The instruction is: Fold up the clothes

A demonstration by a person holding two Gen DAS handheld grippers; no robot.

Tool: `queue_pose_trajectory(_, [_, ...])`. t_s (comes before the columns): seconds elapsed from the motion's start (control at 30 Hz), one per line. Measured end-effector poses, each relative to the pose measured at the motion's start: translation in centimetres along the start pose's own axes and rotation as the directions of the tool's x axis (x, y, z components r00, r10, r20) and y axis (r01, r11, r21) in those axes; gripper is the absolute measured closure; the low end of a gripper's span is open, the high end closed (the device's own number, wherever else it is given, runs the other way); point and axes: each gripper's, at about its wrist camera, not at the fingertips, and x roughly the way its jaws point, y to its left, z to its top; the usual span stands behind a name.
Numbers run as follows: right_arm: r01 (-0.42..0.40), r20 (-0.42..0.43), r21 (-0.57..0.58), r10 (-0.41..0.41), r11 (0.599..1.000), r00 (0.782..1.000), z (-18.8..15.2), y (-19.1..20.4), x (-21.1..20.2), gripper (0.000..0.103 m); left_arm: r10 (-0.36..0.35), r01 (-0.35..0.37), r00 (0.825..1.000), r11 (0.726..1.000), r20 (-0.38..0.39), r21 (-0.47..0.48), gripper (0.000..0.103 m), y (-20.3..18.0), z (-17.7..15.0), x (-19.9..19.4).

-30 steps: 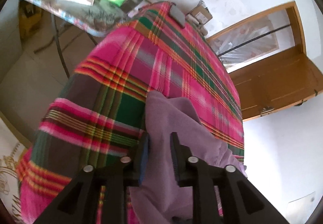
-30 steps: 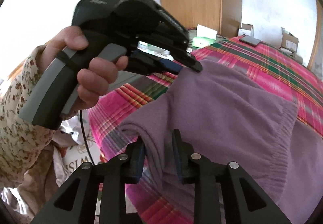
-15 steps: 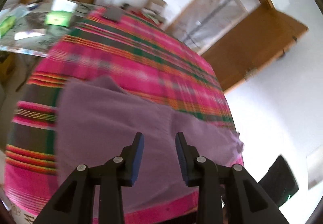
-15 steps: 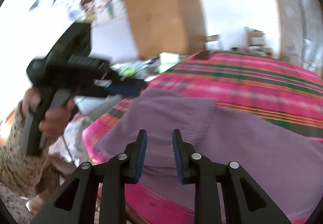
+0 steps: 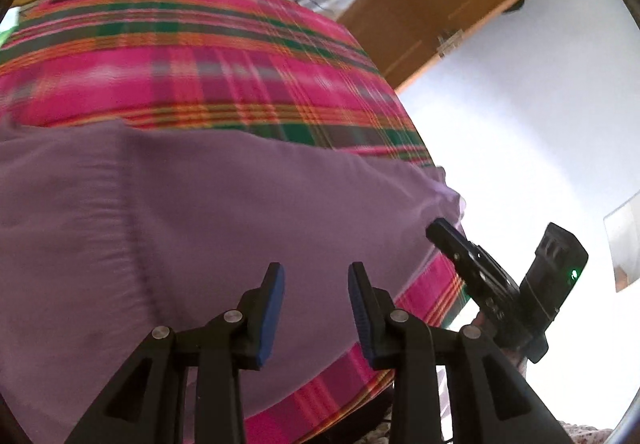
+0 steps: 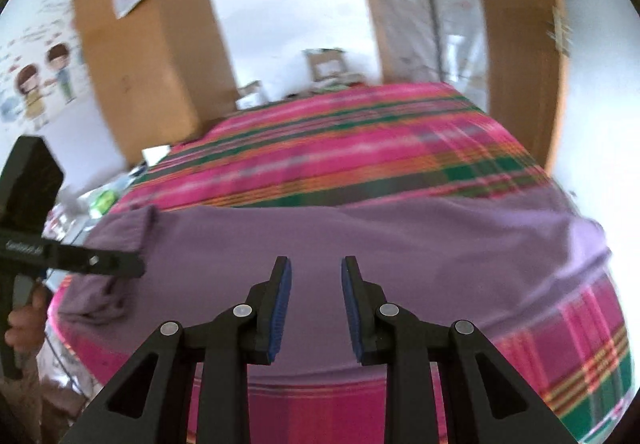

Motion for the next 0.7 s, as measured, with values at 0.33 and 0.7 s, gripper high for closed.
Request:
queue_pose_trajectory(0.33, [0.152,-0.048,0.082,-0.149,0.985,0.988,-1.0,-7.0,1.3,0.076,0.036,-0.029,0.997,0.994,-0.073,0.102,0.070,-2.7,-0.4,5.1])
queue_pose_trajectory(0.7, [0.213,0.054,0.097,-0.219,0.972,0.974,1.3,-12.3,-1.9,0.076,-0.005,0.021,0.995,0.986,-0.099,0.168,0.067,-5.1,0.0,7.9])
